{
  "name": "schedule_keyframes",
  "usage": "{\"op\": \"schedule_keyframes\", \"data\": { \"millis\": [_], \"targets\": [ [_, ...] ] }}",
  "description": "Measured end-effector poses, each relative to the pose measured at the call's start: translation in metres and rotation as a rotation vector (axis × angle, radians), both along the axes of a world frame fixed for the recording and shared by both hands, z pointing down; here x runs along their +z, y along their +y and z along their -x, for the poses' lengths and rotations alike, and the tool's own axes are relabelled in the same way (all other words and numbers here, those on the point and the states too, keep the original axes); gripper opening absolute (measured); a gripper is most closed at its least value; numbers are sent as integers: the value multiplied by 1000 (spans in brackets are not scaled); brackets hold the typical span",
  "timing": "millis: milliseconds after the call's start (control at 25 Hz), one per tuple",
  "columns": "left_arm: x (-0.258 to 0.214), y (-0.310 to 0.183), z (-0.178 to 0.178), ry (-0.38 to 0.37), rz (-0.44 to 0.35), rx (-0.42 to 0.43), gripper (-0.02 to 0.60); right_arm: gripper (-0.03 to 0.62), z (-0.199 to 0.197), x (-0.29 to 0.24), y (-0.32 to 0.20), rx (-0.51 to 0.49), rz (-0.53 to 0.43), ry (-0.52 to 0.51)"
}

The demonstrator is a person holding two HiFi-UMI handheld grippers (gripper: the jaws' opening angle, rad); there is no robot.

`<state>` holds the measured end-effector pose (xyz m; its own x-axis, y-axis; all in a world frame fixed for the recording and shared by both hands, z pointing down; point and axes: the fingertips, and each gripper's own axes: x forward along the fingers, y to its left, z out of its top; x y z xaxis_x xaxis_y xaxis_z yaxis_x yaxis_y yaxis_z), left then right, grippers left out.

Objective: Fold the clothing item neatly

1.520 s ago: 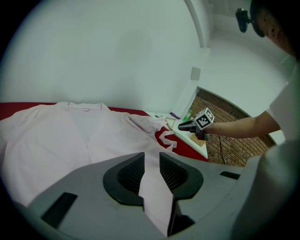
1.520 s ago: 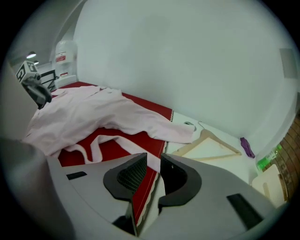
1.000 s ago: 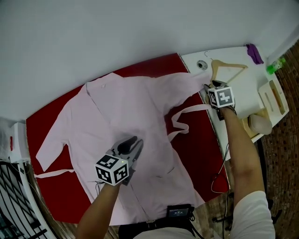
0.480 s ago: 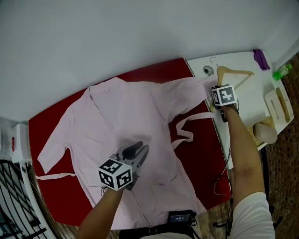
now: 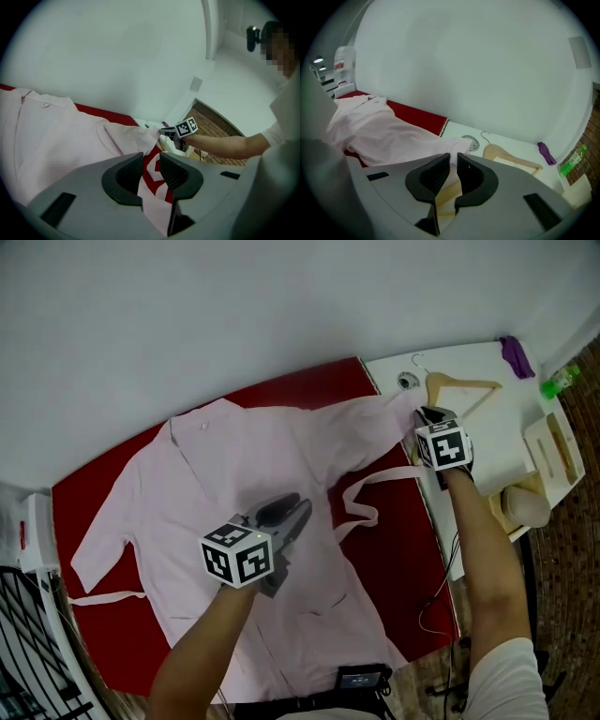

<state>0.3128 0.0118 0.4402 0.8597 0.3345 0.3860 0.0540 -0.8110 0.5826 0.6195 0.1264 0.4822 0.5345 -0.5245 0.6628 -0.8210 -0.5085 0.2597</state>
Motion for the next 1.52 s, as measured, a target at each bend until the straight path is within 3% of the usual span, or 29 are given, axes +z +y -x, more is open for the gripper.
{"op": "schedule_keyframes", "data": {
  "millis": [280, 440, 760, 1040, 1280, 1520],
  "targets": [
    [7, 4, -55, -19, 80, 24, 87, 52, 29, -7, -26, -118, -3, 39],
    [9, 0, -71, -11, 171, -2, 88, 51, 54, -10, -45, -228, 6, 89],
    [14, -5, -90, 13, 310, -50, 95, 49, 133, -17, -79, -469, 3, 174],
    [26, -4, -123, 5, 431, -65, 122, 49, 198, -7, -91, -621, 16, 204],
    [41, -2, -126, -92, 413, -40, 146, 49, 229, -3, -92, -731, 87, 344],
    [51, -10, -120, -193, 332, -4, 146, 49, 241, -18, -92, -768, 117, 484]
  ]
}}
